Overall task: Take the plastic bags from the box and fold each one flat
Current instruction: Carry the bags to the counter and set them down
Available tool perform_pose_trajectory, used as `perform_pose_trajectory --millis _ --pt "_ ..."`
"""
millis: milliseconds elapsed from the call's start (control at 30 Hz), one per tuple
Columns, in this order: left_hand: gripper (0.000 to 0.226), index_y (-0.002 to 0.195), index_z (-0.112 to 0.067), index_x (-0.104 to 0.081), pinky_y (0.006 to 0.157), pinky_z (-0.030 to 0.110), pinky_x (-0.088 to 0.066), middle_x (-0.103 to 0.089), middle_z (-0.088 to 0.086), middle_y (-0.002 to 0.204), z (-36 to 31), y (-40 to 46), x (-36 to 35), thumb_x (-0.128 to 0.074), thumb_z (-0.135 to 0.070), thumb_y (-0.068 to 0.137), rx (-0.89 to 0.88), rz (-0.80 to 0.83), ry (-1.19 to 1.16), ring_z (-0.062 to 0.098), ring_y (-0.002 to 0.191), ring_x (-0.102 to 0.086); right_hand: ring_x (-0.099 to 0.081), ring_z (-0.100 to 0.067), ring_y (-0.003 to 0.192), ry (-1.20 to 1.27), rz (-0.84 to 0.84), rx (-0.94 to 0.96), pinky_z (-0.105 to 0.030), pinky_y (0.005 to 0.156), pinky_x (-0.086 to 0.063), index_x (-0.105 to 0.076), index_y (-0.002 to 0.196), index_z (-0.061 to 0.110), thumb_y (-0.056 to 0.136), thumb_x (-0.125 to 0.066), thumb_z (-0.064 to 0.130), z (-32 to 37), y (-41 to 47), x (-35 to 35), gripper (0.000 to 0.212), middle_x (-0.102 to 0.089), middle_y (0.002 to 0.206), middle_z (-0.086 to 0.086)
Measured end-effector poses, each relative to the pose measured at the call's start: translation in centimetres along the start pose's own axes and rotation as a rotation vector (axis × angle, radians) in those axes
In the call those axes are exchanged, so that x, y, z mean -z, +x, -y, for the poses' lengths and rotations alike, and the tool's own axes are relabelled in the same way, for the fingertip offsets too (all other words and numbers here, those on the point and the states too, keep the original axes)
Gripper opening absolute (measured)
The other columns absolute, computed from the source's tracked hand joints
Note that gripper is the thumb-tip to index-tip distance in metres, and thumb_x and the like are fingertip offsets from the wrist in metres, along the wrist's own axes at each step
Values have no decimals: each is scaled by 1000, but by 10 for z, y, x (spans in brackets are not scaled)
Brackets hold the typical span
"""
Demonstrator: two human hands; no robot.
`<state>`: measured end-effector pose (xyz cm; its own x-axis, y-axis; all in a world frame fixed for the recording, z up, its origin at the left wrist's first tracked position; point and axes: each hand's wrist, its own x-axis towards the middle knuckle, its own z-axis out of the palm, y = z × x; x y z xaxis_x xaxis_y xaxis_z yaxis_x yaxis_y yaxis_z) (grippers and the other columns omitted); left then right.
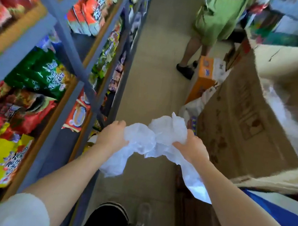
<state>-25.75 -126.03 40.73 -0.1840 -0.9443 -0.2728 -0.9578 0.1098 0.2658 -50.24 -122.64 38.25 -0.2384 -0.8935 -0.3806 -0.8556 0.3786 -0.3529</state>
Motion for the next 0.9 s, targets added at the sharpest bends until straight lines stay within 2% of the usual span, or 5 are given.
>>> perform_pose_trajectory --millis 167,300,433,667,900 --pt "31 103 -7 -50 70 35 -41 -57 13 108 -5 112 24 -64 -20 77 1 -27 -42 33 97 -57 -60 -29 96 -70 7 -16 -38 78 -49 -41 125 13 88 -43 38 21 114 34 45 -56 114 -8" --pt "28 98 -11 -49 64 35 -43 -57 9 104 -11 219 45 -62 -24 78 -48 -55 -61 31 91 -58 -58 -26 94 87 -9 -109 -43 84 -50 -47 120 18 88 -43 39 40 208 61 38 -57 110 -6" --pt "30 104 -12 -51 64 33 -40 -56 9 107 -22 331 82 -62 -20 78 -147 -66 -60 31 92 -56 -58 -29 94 145 -107 -153 -41 78 -49 -43 120 20 79 -40 52 59 290 97 52 -57 111 -5" --pt "26 106 -13 -49 63 32 -35 -53 5 107 -68 504 150 -56 -16 81 -292 -30 14 31 95 -56 -58 -32 94 266 -254 -337 -37 71 -44 -42 116 15 83 -52 47 82 411 180 47 -55 104 -5" --pt "40 115 -12 -49 76 37 -41 -52 8 118 -140 641 165 -62 -16 77 -419 40 5 31 104 -53 -58 -33 91 360 -422 -457 -35 67 -39 -48 109 10 83 -55 41 44 506 237 42 -60 101 -8"
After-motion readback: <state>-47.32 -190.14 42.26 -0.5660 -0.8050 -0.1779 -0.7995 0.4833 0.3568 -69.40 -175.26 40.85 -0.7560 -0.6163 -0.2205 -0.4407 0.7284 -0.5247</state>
